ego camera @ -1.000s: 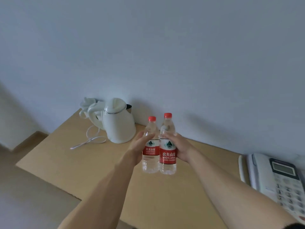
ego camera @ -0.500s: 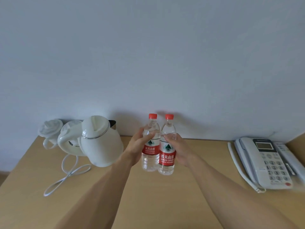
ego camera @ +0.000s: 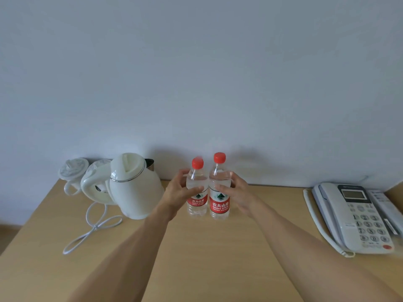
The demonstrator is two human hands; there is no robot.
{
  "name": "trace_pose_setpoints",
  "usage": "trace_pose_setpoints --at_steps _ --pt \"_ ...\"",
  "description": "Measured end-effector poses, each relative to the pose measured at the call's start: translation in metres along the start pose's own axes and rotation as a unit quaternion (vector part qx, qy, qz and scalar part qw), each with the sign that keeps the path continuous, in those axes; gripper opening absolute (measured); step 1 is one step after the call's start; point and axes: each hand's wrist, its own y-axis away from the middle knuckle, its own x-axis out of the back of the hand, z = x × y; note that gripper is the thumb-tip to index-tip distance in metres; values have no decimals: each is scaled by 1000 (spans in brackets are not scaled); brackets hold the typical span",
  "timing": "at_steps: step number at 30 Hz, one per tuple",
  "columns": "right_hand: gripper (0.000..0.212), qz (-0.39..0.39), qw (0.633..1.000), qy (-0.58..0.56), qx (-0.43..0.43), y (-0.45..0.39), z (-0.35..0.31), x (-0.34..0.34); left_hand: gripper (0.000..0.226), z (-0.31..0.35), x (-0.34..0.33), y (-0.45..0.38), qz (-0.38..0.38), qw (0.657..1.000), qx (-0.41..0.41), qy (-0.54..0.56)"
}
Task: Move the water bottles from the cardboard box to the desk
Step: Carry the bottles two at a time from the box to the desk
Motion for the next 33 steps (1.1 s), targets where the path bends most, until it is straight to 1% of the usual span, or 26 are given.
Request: trace_pose_setpoints --at_steps 2,5,10,13,16,19,21,26,33 --pt "44 3 1000 31 7 3 -1 3 67 0 1 3 -4 1000 -6 -13" --pt "50 24 997 72 27 4 -4 4 58 2 4 6 -16 999 -17 -47" --pt "54 30 992 117 41 6 -4 2 62 3 7 9 -22 996 -26 -78" --pt "58 39 984 168 49 6 -5 3 65 6 6 14 3 990 -38 -137" --pt "68 60 975 203 64 8 -8 4 66 7 3 20 41 971 -62 -228" --pt "63 85 967 222 93 11 -11 3 70 3 -4 27 103 953 -91 -270" --pt "58 93 961 241 102 11 -12 2 67 1 -9 28 131 942 -105 -290" --pt "59 97 956 255 105 12 -13 2 60 8 -7 13 145 938 -105 -298" --pt "56 100 960 238 107 16 -12 0 65 24 0 -17 159 923 -104 -333"
